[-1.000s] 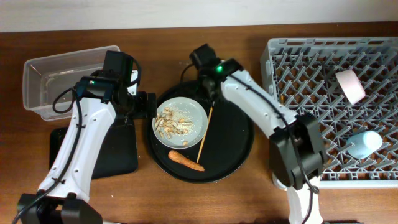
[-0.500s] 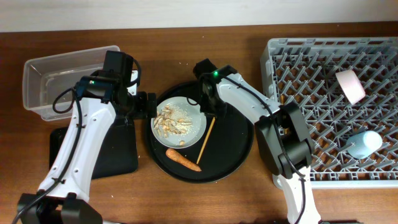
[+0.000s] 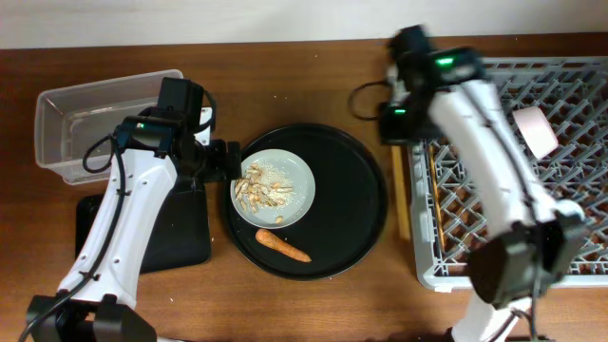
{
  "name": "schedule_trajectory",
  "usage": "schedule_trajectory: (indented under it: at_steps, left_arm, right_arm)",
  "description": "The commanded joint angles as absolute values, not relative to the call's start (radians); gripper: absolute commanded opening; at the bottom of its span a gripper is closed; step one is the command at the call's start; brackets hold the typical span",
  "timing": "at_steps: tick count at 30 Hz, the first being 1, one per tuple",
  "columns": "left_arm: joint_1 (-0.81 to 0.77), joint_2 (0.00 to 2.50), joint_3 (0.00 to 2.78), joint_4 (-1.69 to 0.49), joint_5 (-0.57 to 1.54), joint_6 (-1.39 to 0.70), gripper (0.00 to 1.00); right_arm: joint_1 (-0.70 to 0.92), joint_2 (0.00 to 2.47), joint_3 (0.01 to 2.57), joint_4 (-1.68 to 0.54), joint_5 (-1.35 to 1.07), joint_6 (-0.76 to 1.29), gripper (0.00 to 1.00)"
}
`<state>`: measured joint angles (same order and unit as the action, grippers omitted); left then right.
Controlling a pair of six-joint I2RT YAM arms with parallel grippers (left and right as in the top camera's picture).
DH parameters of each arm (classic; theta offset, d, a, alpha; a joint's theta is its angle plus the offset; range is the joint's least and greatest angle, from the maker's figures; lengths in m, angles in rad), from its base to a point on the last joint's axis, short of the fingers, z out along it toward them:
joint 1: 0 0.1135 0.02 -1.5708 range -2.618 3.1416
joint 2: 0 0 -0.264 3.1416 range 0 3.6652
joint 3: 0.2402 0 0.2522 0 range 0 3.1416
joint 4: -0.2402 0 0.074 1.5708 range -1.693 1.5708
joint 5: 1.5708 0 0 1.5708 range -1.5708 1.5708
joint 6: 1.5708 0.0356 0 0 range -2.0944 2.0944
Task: Sort waste into correct bins and load items into the dishwasher rack
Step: 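Pick the second chopstick with the right gripper and place it in the rack, then grasp the white plate rim with the left gripper and lift it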
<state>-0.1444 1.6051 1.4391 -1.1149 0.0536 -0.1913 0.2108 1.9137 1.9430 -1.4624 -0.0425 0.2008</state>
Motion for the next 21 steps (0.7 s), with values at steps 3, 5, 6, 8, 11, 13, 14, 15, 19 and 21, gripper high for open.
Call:
schedule_trajectory:
  at_steps: [3, 5, 6, 8, 11, 13, 14, 15, 19, 21]
  left_arm:
    - [-0.193, 1.590, 1.441, -1.050, 0.192, -0.266, 0.99]
    - [-0.260, 1.597, 1.441, -1.018, 0.191, -0.299, 0.99]
    - [-0.302, 1.609, 1.441, -0.998, 0.190, -0.331, 0.99]
    - [-0.357, 1.638, 1.441, -0.981, 0.186, -0.355, 0.99]
    - [-0.437, 1.713, 1.441, -0.943, 0.187, -0.379, 0.99]
    - [-0.482, 1.758, 1.441, -0.900, 0.187, -0.379, 0.99]
    - [-0.497, 1.775, 1.441, -0.882, 0.187, -0.382, 0.99]
    - [-0.508, 1.787, 1.441, -0.870, 0.187, -0.382, 0.99]
    - [-0.570, 1.872, 1.441, -0.819, 0.186, -0.425, 0.98]
    - [-0.591, 1.928, 1.441, -0.785, 0.186, -0.464, 0.92]
  right_arm:
    - [0.054, 1.914, 1.852, -1.551, -0.034, -0.023, 0.04]
    - [0.039, 1.914, 1.752, -1.499, -0.034, -0.023, 0.04]
    - [0.039, 1.914, 1.691, -1.450, -0.034, -0.023, 0.04]
    - [0.039, 1.914, 1.614, -1.384, -0.034, -0.022, 0.04]
    - [0.038, 1.914, 1.571, -1.318, -0.015, -0.022, 0.13]
    - [0.038, 1.913, 1.578, -1.309, -0.015, -0.022, 0.28]
    - [0.038, 1.911, 1.587, -1.320, -0.014, -0.022, 0.32]
    - [0.037, 1.905, 1.597, -1.332, -0.010, -0.022, 0.32]
    - [-0.063, 1.731, 1.659, -1.345, -0.011, 0.015, 0.32]
    - [-0.146, 1.652, 1.660, -1.346, -0.051, 0.015, 0.33]
